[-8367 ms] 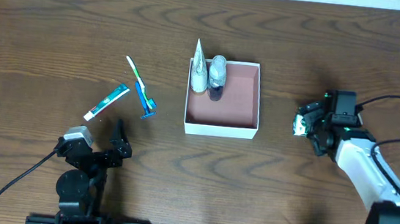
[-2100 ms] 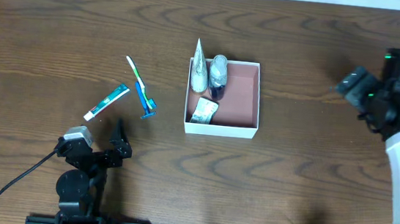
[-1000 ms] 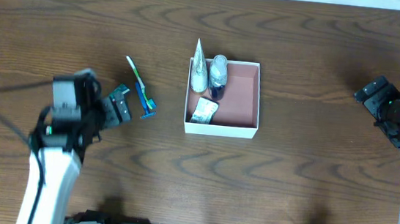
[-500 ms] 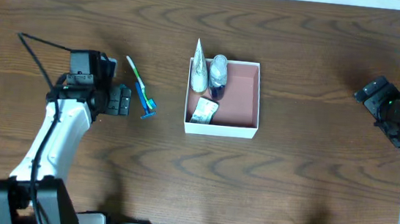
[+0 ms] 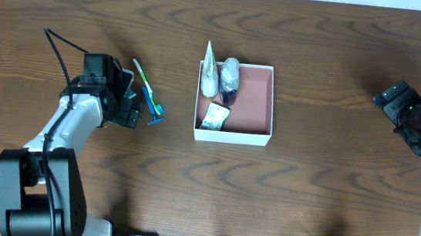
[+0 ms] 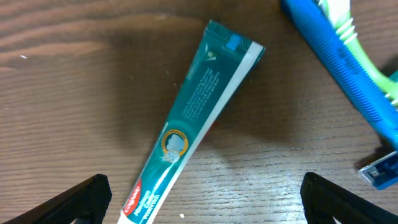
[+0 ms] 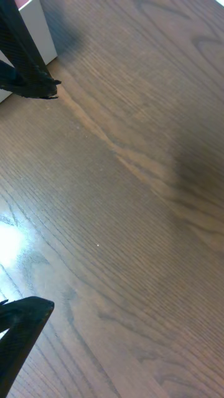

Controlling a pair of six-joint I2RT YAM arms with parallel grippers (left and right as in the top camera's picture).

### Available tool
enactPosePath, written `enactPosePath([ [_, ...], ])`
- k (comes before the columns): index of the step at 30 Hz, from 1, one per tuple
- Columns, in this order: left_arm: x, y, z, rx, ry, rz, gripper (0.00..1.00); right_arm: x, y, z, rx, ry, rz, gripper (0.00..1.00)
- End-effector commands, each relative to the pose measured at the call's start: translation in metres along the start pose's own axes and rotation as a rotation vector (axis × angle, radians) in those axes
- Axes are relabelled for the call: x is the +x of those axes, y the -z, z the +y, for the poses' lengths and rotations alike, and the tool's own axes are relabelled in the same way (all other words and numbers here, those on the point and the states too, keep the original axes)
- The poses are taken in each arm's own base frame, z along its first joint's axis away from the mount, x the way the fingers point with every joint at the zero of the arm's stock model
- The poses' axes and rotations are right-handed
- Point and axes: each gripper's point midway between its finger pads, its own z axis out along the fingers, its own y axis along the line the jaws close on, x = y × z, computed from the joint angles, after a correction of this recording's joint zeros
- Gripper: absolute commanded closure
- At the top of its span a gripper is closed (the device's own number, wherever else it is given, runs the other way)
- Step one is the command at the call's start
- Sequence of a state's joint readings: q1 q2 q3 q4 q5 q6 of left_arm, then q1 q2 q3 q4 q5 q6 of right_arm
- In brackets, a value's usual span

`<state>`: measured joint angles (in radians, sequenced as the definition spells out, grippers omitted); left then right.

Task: Pack container
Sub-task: 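Position the left gripper over the Colgate toothpaste tube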

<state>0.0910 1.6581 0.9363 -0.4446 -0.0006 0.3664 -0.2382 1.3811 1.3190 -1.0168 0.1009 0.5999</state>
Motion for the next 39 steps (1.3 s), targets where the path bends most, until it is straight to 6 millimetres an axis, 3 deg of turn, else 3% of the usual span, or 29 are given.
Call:
enactPosePath([
  [1, -0.002, -0.003, -0.001, 0.021, 0.026, 0.004, 0.02, -0.005, 0.003, 0.001, -0.005, -0.022, -0.011, 0.01],
  [8, 0.000, -0.002, -0.020, 0.126, 0.033, 0.002, 0.02, -0.005, 0.003, 0.001, -0.005, -0.022, -0.011, 0.01],
  [13, 0.004, -0.003, -0.022, 0.169, 0.055, 0.013, 0.02, -0.005, 0.003, 0.001, -0.005, -0.022, -0.011, 0.01],
  [23, 0.013, -0.014, 0.002, 0.184, 0.156, 0.017, 0.02, -0.005, 0.003, 0.001, -0.005, -0.022, -0.011, 0.01],
  [33, -0.003, -0.014, 0.004, 0.185, 0.172, -0.046, 0.02, -0.005, 0.003, 0.001, -0.005, -0.022, -0.011, 0.01],
  [39, -0.007, -0.014, 0.004, 0.190, 0.274, -0.053, 0.02, -0.005, 0.003, 0.001, -0.005, -0.022, -0.011, 0.01],
])
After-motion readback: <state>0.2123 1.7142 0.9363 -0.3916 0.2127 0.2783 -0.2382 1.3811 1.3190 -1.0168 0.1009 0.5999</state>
